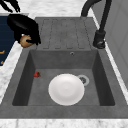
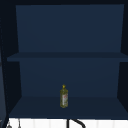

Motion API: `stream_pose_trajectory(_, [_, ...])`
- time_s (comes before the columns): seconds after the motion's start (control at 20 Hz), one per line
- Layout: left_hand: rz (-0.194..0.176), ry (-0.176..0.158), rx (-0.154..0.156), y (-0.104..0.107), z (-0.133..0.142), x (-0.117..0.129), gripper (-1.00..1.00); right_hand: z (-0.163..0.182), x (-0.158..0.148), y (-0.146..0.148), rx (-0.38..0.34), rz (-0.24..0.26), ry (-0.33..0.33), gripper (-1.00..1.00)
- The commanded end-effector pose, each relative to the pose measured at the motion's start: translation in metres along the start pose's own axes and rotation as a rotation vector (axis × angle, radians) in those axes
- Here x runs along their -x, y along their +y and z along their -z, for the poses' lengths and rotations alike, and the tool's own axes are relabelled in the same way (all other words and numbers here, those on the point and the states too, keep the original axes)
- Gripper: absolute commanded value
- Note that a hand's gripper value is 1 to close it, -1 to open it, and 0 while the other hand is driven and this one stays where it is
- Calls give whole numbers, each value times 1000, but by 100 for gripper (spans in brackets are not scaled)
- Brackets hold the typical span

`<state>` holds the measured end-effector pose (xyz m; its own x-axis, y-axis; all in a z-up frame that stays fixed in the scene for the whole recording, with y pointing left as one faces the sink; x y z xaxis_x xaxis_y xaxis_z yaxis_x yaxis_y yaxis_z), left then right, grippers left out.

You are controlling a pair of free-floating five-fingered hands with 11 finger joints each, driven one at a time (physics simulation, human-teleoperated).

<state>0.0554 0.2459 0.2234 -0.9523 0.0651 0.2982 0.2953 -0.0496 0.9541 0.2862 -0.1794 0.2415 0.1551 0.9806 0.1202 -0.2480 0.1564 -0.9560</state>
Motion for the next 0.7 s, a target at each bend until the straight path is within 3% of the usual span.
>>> stream_pose_trajectory(0.0, [0,0,0,0,0,0,0,27,2,25,0,-57,-54,100])
stream_pose_trajectory(0.15, [0,0,0,0,0,0,0,47,12,44,-1,-29,-71,100])
stream_pose_trajectory(0.5, [0,0,0,0,0,0,0,88,30,88,47,-20,-116,100])
stream_pose_trajectory(0.65, [0,0,0,0,0,0,0,89,30,109,55,-18,-89,100])
